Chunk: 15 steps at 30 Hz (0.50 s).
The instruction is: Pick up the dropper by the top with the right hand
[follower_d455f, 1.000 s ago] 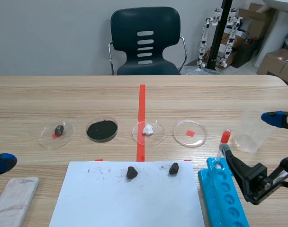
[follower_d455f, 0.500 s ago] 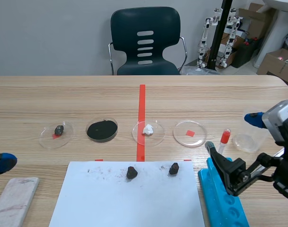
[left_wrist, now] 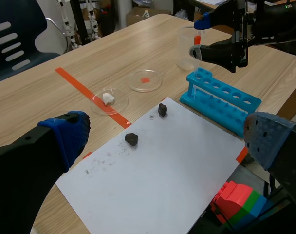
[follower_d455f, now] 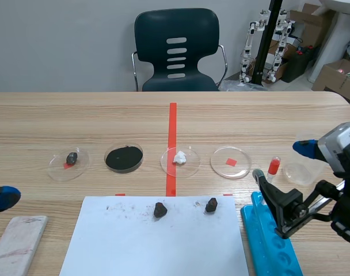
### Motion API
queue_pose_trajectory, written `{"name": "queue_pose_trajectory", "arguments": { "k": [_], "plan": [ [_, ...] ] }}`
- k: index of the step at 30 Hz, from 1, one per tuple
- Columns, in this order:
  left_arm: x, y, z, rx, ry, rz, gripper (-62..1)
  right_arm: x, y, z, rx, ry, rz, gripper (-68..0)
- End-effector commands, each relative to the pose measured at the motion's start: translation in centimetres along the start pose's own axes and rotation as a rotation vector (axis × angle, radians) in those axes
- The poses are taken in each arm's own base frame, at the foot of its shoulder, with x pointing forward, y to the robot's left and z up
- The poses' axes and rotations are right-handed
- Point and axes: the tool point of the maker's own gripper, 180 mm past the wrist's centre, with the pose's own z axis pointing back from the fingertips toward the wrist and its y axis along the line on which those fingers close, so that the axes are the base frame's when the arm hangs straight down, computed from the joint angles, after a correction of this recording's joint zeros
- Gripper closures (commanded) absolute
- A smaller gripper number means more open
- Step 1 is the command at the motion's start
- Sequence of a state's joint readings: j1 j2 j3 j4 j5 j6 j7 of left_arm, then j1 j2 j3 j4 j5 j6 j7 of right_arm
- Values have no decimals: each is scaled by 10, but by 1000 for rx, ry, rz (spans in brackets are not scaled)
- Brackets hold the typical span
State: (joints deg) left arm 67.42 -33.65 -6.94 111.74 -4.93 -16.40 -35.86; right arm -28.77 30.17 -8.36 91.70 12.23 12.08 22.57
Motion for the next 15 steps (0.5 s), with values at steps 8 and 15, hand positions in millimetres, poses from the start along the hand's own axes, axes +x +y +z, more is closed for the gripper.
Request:
{"name": "queue_pose_trajectory", "arguments": {
  "k": [8, 15],
  "plan": [
    [5, 0, -1, 5, -26, 9, -623, 9, -4, -1, -3, -28, 10, -435],
    [5, 0, -1, 5, -26, 9, -623, 9, -4, -1, -3, -28, 10, -357]
  ]
}}
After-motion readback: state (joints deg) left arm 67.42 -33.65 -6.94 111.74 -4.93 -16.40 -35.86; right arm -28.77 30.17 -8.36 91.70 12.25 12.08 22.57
